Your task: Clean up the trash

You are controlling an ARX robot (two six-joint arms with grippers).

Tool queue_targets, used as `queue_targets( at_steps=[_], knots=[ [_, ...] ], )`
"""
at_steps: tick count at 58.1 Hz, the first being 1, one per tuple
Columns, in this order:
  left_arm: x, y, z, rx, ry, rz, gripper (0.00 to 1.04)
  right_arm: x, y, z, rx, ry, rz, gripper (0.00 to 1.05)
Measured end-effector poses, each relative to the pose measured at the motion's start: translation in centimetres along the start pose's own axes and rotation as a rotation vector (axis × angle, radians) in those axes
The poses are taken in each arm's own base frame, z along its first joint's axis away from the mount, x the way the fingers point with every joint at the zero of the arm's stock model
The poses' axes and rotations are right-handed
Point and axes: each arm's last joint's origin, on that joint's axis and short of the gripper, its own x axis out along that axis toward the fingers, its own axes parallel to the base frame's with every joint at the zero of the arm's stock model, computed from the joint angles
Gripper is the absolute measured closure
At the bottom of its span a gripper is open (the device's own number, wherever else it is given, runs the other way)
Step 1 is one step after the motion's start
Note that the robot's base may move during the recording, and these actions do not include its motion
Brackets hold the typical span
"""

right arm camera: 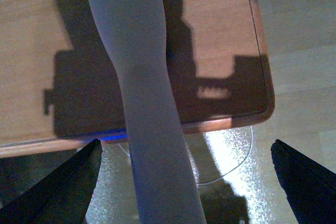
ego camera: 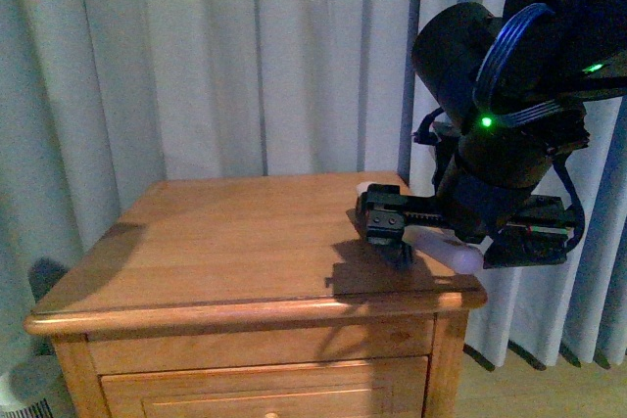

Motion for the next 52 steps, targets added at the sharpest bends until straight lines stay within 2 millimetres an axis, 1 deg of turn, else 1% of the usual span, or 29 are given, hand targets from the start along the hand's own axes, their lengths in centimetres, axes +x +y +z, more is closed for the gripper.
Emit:
queue_targets(
  at_steps=[7,8,17,33,39,43,52],
  knots=[
    [0.0,0.0,0.0,0.0,0.0,0.0,0.78,0.3,0.1,0.2,0.007,0.0,0.001,0.07],
    [0.0,0.0,0.0,0.0,0.0,0.0,0.78,0.4,0.1,0.1,0.009,0.002,0.0,0.09],
    [0.0,0.0,0.0,0.0,0.0,0.0,0.78,0.8,0.1,-0.2,0.011,0.028,0.004,0.43],
    [0.0,0.0,0.0,0.0,0.0,0.0,0.78,0.7,0.0,-0.2,-0.008,0.003,0.015,0.83],
    [0.0,0.0,0.0,0.0,0.0,0.0,0.78,0.0,-0.3,-0.4,-0.035,-0.025,0.009,0.85],
    [0.0,0.0,0.0,0.0,0.0,0.0,0.78,-0.8,-0.5,-0.3,-0.07,-0.083,-0.018,0.85],
    [0.0,0.0,0.0,0.0,0.0,0.0,0.78,-3.8,-0.9,0.6,-0.149,-0.269,-0.056,0.85]
  ],
)
